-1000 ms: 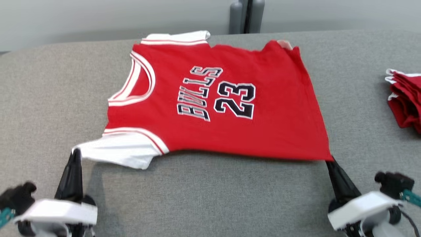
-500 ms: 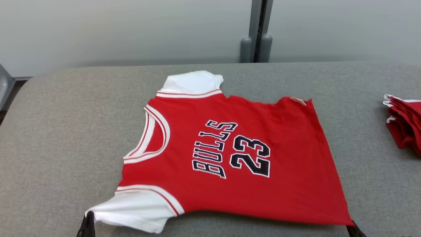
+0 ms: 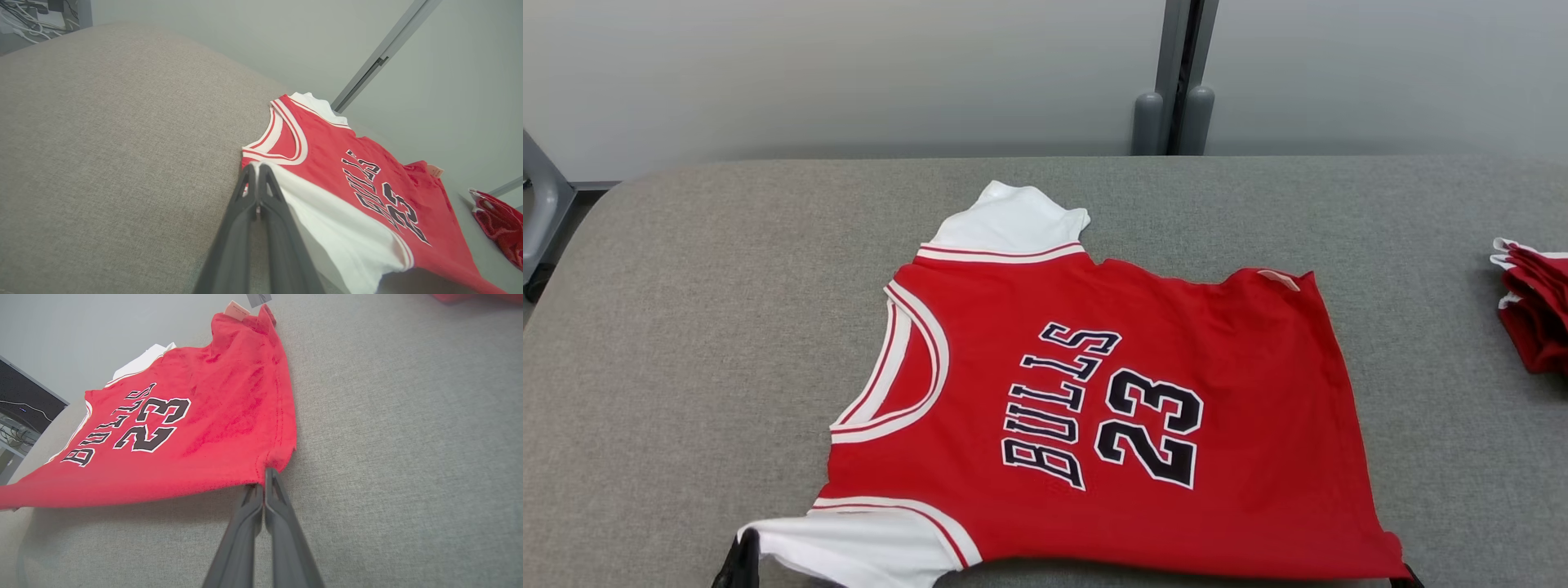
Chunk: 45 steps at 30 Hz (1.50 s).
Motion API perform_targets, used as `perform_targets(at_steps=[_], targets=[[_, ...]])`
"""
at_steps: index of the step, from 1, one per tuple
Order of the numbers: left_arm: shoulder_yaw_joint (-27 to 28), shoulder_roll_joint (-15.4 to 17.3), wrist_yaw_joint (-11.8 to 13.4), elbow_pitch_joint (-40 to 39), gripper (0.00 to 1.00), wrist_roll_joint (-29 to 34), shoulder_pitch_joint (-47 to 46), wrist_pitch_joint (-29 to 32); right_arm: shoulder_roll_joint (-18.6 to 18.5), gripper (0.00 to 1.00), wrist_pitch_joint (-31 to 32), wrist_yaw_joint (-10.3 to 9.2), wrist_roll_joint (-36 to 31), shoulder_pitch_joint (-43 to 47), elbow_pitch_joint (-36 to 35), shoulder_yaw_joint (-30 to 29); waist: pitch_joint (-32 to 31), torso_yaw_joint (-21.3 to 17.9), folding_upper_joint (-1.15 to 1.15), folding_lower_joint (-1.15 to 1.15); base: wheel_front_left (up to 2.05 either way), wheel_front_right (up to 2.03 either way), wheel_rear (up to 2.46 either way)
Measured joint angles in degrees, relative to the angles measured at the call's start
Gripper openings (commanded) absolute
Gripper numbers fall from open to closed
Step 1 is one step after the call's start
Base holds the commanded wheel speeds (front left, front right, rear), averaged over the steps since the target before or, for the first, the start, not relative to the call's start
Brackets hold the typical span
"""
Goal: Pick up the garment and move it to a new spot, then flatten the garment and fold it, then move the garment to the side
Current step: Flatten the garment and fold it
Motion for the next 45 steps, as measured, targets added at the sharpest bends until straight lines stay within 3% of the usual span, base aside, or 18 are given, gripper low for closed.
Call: perform_targets(at_steps=[7,12,26,27,28,29,30,34,37,42,45], targets=[[-0.23,1.51,-0.41,-0.05,0.00,0.05,-6.51,2.21,0.77,0.00,1.77,0.00,2.53,-3.75,-1.54,-0.02,3.38,-0.33,0.00,0.00,0.00,0.00,0.00],[-1.62,2.34,-1.63,1.48,0.00,0.04,-14.46,4.80,-0.63,0.00,3.35,0.00,3.52,-9.84,-0.42,0.41,6.67,-0.62,0.00,0.00,0.00,0.00,0.00],[-3.26,1.87,-6.79,16.12,0.00,-1.09,-30.40,4.91,-3.43,0.00,3.59,-0.01,5.59,-23.73,6.84,3.43,14.99,-1.35,0.00,0.00,0.00,0.00,0.00],[-3.52,1.80,-7.42,16.97,0.11,-1.08,-30.89,4.53,-3.70,0.00,3.42,-0.01,5.59,-24.36,7.28,3.56,15.32,-1.40,0.00,0.00,0.00,0.00,0.00],[-3.63,1.66,-7.93,17.75,0.46,-1.01,-31.46,3.76,-4.02,0.18,2.91,-0.01,5.58,-24.92,7.89,3.70,15.59,-1.43,0.00,0.00,0.00,0.00,0.00],[-3.77,1.57,-8.26,18.45,1.00,-0.83,-32.06,3.08,-4.23,0.54,2.50,-0.01,5.58,-25.27,8.35,3.82,15.80,-1.43,0.00,0.00,0.00,0.00,0.00],[-4.03,1.52,-8.73,19.17,1.00,-0.40,-32.65,2.46,-4.42,1.00,2.24,-0.01,5.27,-25.48,8.76,4.12,15.93,-1.42,0.00,0.00,0.00,0.00,0.00],[-3.82,1.15,-9.37,20.76,1.00,1.52,-32.90,-2.48,-4.85,1.00,-1.70,-0.01,3.47,-26.18,8.57,4.90,15.72,-1.57,0.00,0.00,0.00,0.00,0.00],[-3.46,1.27,-9.16,20.97,1.00,3.69,-33.52,-6.25,-6.42,1.00,-6.61,-0.01,-2.43,-26.16,7.84,4.10,14.96,-1.68,0.00,0.00,0.00,0.00,0.00],[-2.56,1.97,-7.50,17.95,1.00,10.42,-33.34,-9.78,-5.16,1.00,-15.26,-0.01,-10.13,-25.98,4.86,3.00,12.94,-2.32,0.00,0.00,0.00,0.00,0.00],[-1.77,2.04,-6.50,15.60,1.00,13.46,-31.68,-10.21,-4.04,1.00,-16.86,-0.01,-12.95,-25.95,3.80,2.46,12.18,-2.75,0.00,0.00,0.00,0.00,0.00]])
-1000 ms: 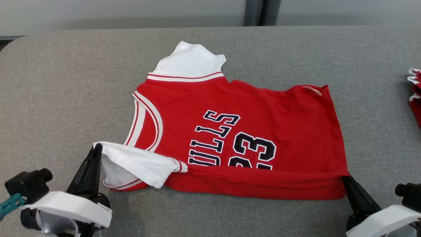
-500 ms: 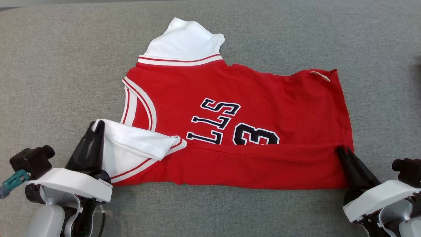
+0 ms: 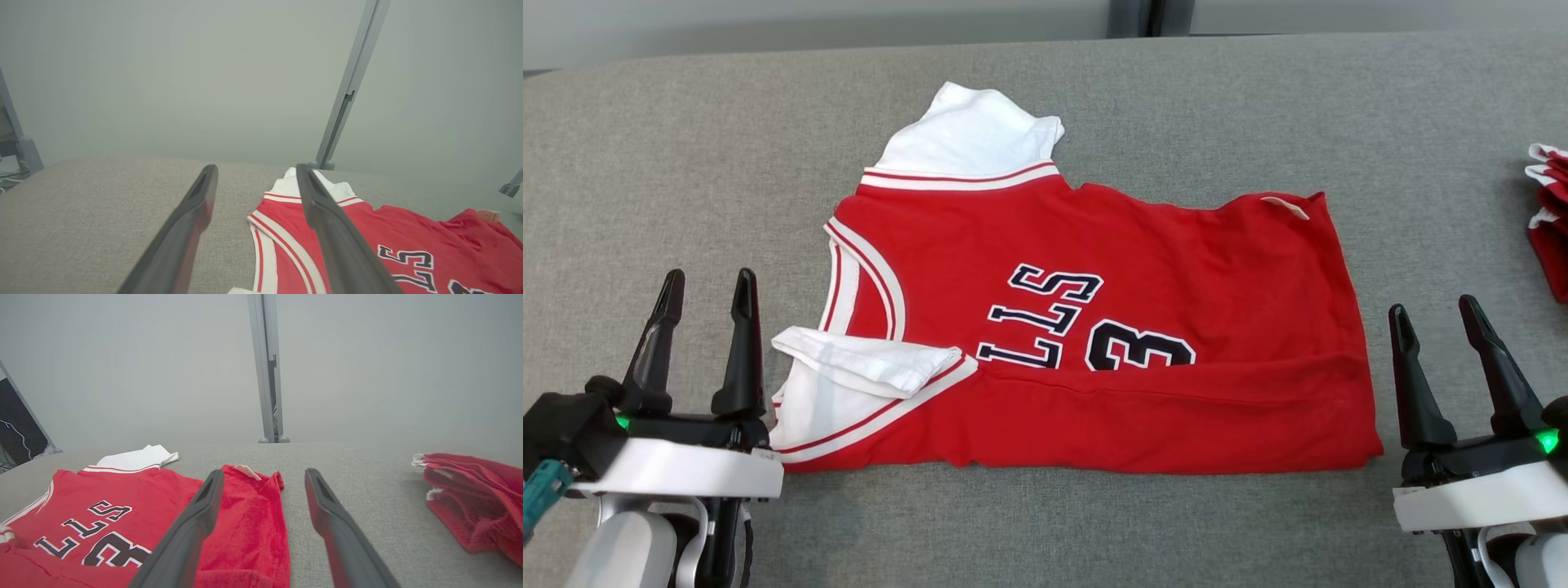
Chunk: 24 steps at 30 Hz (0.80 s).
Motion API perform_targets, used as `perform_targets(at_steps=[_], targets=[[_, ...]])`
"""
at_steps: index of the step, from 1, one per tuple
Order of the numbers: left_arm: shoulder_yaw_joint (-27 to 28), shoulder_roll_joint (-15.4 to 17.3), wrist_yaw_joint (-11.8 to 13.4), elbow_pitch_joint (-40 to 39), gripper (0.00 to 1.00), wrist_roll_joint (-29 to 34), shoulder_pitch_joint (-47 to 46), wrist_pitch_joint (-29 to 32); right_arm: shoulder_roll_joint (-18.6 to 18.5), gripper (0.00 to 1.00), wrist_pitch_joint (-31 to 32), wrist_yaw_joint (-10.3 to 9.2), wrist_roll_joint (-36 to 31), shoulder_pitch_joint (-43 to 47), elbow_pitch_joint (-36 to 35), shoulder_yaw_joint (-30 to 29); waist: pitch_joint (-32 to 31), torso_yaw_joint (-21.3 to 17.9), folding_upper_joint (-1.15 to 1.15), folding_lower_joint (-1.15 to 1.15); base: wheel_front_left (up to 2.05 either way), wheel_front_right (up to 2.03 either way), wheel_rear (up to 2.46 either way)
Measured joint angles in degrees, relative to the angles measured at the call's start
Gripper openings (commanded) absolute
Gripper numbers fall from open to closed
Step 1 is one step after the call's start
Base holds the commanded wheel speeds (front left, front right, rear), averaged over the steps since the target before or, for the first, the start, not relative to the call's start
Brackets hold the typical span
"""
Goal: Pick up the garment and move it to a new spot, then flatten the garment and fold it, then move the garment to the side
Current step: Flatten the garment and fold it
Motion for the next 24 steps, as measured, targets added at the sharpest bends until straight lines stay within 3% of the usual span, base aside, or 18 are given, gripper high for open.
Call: perform_targets(at_steps=[9,24], targets=[[0.70,-0.16,1.76,-2.31,1.00,4.25,7.69,-0.14,2.16,1.00,-1.27,0.00,-2.24,3.31,-1.16,-2.34,-2.21,-0.34,0.00,0.00,0.00,0.00,0.00],[-1.03,-0.32,0.85,-0.42,1.00,5.10,9.57,0.76,3.34,1.00,0.40,0.00,-2.16,6.00,0.29,-3.08,-3.13,0.43,0.00,0.00,0.00,0.00,0.00]])
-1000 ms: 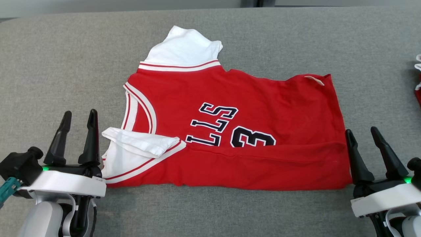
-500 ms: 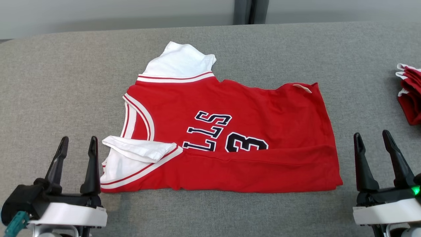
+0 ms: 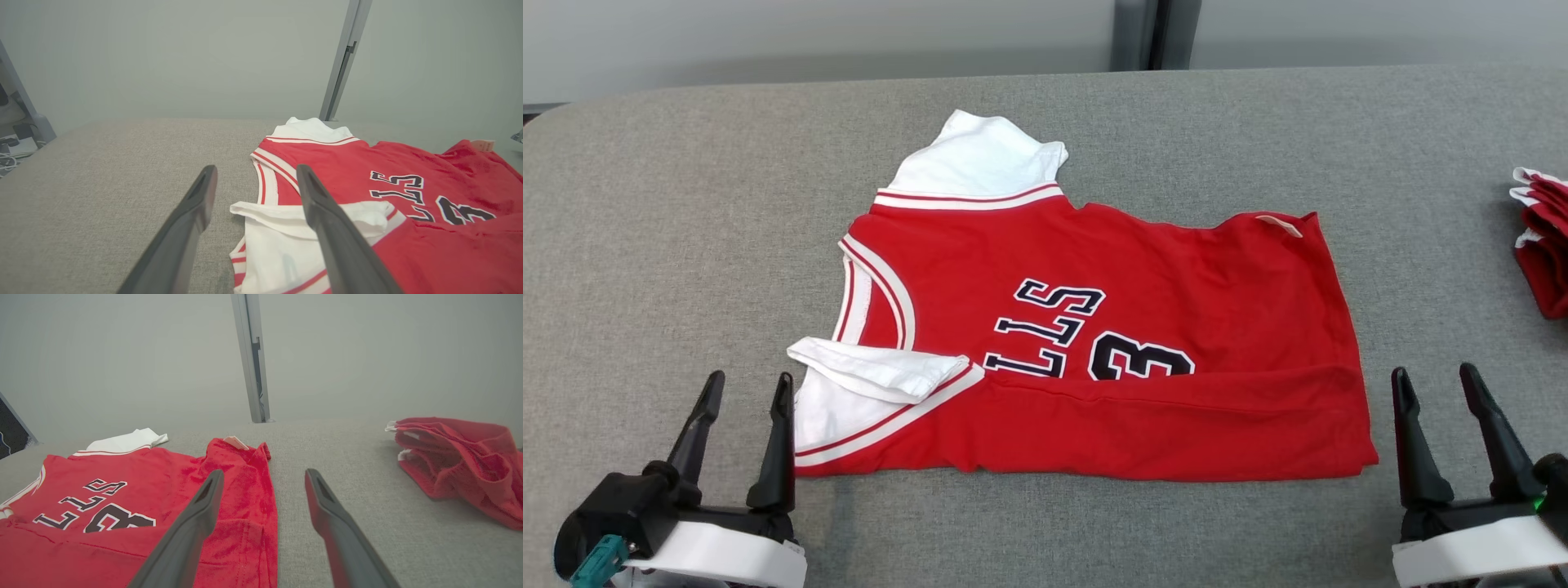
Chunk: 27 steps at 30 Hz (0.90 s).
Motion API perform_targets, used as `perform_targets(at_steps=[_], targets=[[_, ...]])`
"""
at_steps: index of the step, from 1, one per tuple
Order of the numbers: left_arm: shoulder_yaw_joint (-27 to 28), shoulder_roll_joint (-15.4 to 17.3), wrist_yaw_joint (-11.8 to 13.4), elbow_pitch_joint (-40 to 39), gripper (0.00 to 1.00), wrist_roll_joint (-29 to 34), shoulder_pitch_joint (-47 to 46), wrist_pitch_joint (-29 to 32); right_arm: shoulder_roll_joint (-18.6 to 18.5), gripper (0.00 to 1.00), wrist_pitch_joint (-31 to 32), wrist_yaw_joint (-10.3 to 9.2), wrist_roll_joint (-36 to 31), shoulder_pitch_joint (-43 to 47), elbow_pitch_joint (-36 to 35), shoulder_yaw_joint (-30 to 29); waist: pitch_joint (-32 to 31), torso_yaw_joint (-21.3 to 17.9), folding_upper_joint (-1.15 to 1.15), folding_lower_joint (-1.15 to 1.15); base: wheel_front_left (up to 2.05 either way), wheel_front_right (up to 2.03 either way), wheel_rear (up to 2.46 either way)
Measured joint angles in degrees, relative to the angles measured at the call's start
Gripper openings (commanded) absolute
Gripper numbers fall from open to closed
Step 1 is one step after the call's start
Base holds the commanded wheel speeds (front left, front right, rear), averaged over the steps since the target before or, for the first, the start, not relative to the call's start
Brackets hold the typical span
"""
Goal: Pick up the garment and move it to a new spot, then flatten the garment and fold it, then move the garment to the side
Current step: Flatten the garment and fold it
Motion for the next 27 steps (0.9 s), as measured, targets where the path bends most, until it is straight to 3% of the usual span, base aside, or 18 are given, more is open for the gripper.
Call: perform_targets(at_steps=[13,23,24,25,26,27], targets=[[-2.68,-2.87,-3.99,14.79,1.00,-5.08,-1.49,3.58,1.54,1.00,-0.53,0.00,2.36,0.54,13.37,3.76,2.54,0.20,0.00,0.00,0.00,0.00,0.00],[-3.24,-2.97,-4.65,20.17,1.00,-6.13,-5.84,6.39,0.74,1.00,-1.02,0.00,4.64,-3.48,19.24,6.61,3.38,0.08,0.00,0.00,0.00,0.00,0.00],[-3.27,-2.93,-4.99,20.35,1.00,-6.59,-6.00,6.86,0.46,0.49,-0.96,0.00,5.11,-3.77,19.67,7.02,3.39,0.07,0.00,0.00,0.00,0.00,0.00],[-3.42,-2.81,-5.06,20.40,0.77,-6.68,-6.07,7.23,0.27,0.27,-0.83,0.00,5.54,-4.04,20.03,7.46,3.40,0.04,0.00,0.00,0.00,0.00,0.00],[-3.52,-2.76,-5.21,20.35,0.00,-6.75,-6.20,7.42,0.12,0.00,-0.83,0.00,5.95,-4.26,20.36,7.72,3.42,0.04,0.00,0.00,0.00,0.00,0.00],[-3.69,-2.69,-5.50,20.25,0.00,-6.82,-6.26,7.58,-0.09,0.00,-0.66,0.00,6.67,-4.41,20.75,7.98,3.44,0.04,0.00,0.00,0.00,0.00,0.00]])
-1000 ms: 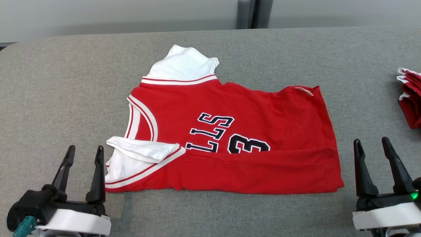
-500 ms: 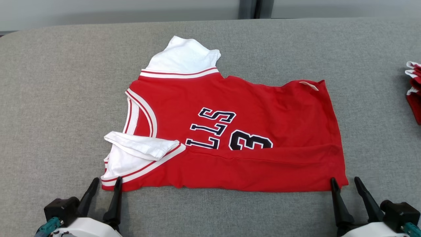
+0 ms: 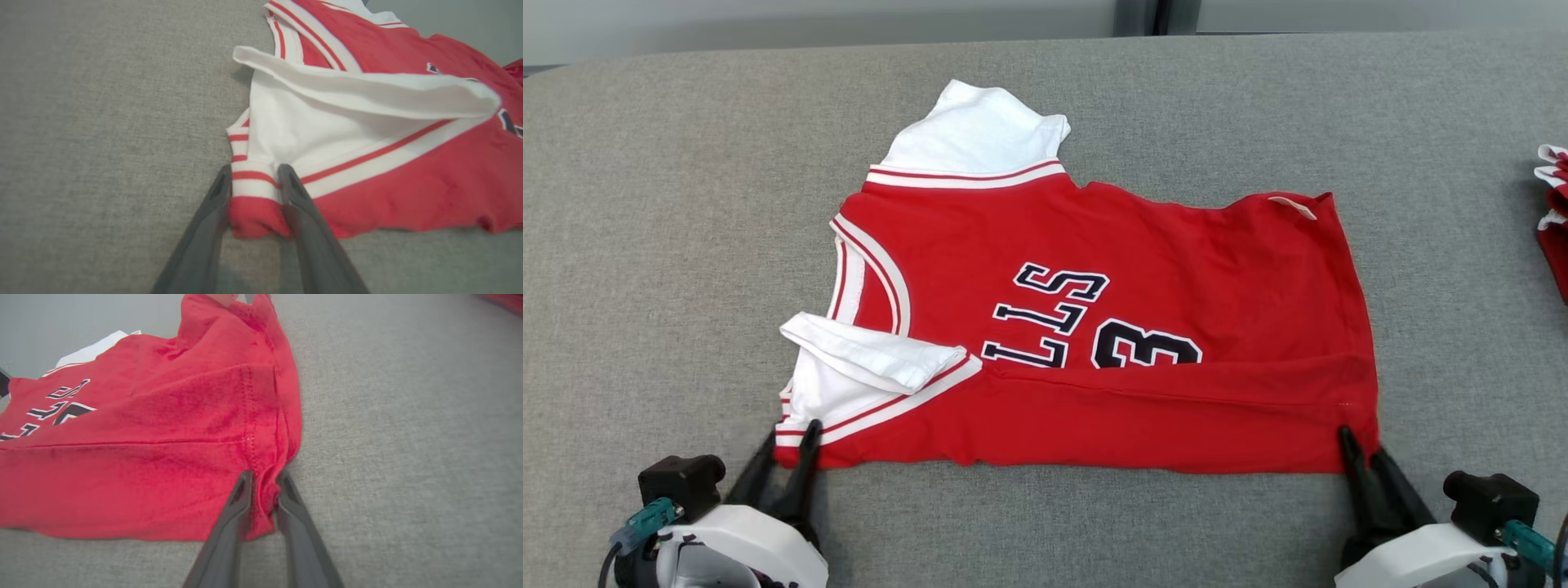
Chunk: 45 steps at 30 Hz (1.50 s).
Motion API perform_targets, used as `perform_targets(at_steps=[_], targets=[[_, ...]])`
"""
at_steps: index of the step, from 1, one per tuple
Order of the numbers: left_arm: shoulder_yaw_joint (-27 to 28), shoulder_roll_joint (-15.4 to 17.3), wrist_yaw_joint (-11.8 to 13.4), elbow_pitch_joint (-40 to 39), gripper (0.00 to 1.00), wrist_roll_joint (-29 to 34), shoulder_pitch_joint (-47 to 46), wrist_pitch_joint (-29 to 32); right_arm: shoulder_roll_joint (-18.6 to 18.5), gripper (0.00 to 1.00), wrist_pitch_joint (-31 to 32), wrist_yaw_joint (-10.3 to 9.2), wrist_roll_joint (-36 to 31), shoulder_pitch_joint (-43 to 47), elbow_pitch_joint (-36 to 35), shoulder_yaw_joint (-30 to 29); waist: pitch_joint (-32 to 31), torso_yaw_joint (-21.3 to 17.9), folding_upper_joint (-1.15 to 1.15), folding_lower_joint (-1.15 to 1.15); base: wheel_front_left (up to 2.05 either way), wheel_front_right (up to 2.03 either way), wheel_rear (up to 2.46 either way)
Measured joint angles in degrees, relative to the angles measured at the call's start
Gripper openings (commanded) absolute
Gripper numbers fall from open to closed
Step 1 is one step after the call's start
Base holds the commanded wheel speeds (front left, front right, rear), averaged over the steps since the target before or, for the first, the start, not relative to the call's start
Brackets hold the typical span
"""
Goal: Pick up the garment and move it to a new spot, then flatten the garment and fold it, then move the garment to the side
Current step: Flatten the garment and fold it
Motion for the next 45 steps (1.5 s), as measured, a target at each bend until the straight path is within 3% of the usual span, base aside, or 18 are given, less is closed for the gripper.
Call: perform_targets(at_steps=[8,24,30,31,32,33,45], targets=[[-0.05,-0.02,0.04,-4.14,0.00,-0.92,1.60,0.23,-1.42,0.00,0.58,0.02,2.80,0.68,-1.46,1.33,-0.85,0.31,0.00,0.00,0.00,0.00,0.00],[1.56,-0.03,7.62,-21.03,0.00,-3.88,21.15,4.01,-5.06,0.00,8.65,0.02,5.47,15.05,-10.65,-0.37,-7.76,1.12,0.00,0.00,0.00,0.00,0.00],[0.01,-0.62,8.09,-22.16,0.02,-4.34,23.83,5.52,-5.34,0.00,10.11,0.02,5.53,16.00,-10.94,-1.13,-8.68,1.83,0.00,0.00,0.00,0.00,0.00],[-0.19,-0.63,8.14,-22.13,0.55,-4.22,23.73,5.68,-5.27,0.27,10.17,0.02,5.53,15.97,-10.98,-1.11,-8.73,1.95,0.00,0.00,0.00,0.00,0.00],[-0.45,-0.74,8.42,-22.09,1.00,-4.15,23.45,5.98,-5.22,0.87,10.18,0.02,5.52,15.97,-11.01,-1.13,-8.77,2.06,0.00,0.00,0.00,0.00,0.00],[-0.87,-0.71,8.43,-21.98,1.00,-3.80,23.00,5.99,-5.10,1.00,10.04,0.02,5.27,15.96,-11.17,-1.26,-8.77,2.13,0.00,0.00,0.00,0.00,0.00],[1.35,0.63,8.35,-22.68,1.00,1.90,13.06,-4.34,-0.35,1.00,2.92,0.00,-1.52,12.13,-24.29,-8.70,-7.10,0.10,0.00,0.00,0.00,0.00,0.00]])
